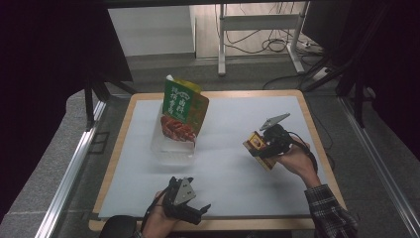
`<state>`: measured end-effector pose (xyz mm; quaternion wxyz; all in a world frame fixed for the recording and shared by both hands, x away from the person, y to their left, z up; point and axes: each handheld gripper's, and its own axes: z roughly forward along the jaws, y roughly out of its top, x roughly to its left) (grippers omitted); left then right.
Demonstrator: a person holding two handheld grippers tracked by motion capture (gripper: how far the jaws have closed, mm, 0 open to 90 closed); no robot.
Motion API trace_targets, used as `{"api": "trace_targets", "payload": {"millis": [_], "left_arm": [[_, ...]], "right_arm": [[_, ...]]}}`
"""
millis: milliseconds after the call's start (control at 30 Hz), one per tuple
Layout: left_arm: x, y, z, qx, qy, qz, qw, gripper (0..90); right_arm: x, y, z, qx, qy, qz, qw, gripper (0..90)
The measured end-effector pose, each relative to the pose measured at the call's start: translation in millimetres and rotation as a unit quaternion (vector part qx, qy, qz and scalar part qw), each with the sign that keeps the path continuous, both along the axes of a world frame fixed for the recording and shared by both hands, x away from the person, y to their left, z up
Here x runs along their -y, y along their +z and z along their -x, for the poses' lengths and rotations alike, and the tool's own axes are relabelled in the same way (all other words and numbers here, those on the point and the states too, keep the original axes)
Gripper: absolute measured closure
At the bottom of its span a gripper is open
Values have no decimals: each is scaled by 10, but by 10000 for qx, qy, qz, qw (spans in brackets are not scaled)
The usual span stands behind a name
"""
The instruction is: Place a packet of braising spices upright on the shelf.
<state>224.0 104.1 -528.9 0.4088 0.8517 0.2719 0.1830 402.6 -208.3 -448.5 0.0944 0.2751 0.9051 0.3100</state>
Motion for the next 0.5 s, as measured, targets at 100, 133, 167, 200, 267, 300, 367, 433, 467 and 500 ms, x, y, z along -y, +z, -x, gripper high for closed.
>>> {"api": "trace_targets", "payload": {"millis": [100,133,167,200,267,300,367,433,467,500], "left_arm": [[-4,1,-3,1,-5,-25,10000,14],[-5,2,-4,3,-8,-37,10000,14],[-6,3,-4,7,-13,-53,10000,14],[-5,3,-4,4,-13,-45,10000,14],[-2,1,-2,3,-8,-26,10000,14],[-2,1,-2,3,-8,-26,10000,14],[-1,1,-1,9,-3,-24,10000,14],[-2,3,-1,9,-7,-23,10000,14],[-1,3,-1,10,-5,-22,10000,14],[-1,2,-2,12,-4,-24,10000,14]], "right_arm": [[-12,8,7,63,31,-161,9998,318],[-14,12,7,107,52,-208,9997,318],[-18,19,13,115,57,-251,9996,318],[-24,34,19,165,73,-350,9992,318],[-32,53,27,215,71,-452,9987,318],[-36,65,33,239,70,-503,9984,318],[-45,86,41,282,76,-600,9978,318],[-52,104,55,323,62,-708,9969,318],[-56,110,55,331,87,-767,9965,318],[-61,118,61,358,90,-821,9959,318]]}}
